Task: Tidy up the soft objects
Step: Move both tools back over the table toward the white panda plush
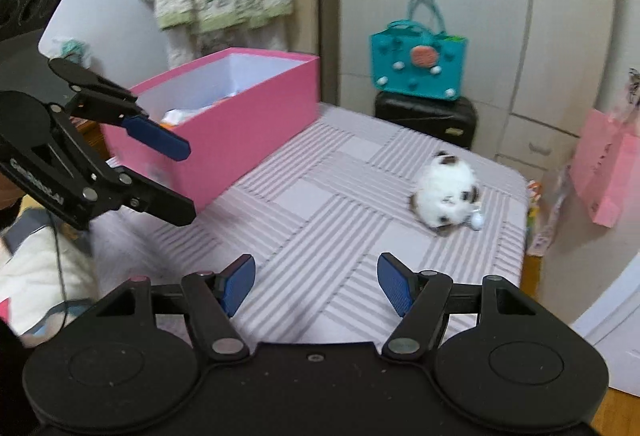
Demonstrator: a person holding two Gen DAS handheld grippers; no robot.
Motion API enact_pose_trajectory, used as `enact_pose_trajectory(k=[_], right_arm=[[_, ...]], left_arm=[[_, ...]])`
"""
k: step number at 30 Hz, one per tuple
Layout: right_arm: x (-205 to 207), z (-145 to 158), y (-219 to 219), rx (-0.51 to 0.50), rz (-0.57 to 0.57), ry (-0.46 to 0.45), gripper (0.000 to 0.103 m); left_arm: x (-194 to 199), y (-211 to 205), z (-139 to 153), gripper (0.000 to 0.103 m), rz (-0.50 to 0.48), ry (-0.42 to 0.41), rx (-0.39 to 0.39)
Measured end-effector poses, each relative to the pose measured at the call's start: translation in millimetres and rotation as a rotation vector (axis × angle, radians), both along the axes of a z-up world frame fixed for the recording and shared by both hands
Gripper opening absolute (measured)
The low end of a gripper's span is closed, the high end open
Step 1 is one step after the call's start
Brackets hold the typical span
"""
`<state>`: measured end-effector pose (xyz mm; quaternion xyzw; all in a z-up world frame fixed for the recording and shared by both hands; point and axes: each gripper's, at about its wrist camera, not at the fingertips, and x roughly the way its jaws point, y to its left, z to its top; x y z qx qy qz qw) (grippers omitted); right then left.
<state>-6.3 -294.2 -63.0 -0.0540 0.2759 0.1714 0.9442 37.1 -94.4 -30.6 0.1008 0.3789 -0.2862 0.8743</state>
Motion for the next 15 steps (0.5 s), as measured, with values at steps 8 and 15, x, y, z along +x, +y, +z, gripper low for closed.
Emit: enact_pose_trajectory(k=[8,15], right_arm=[[25.0,-28.2,-30.4,0.013,-0.104,-0.07,0.073],[59.3,-41.7,-50.9,0.084,-0.14,-0.102,0.081]], left_arm=[[29.0,-25.8,-12.9,0.074,-0.003,-0.038,-0.059],[53.0,-42.9,-23.3,0.086,0.021,-0.07,-0.104]])
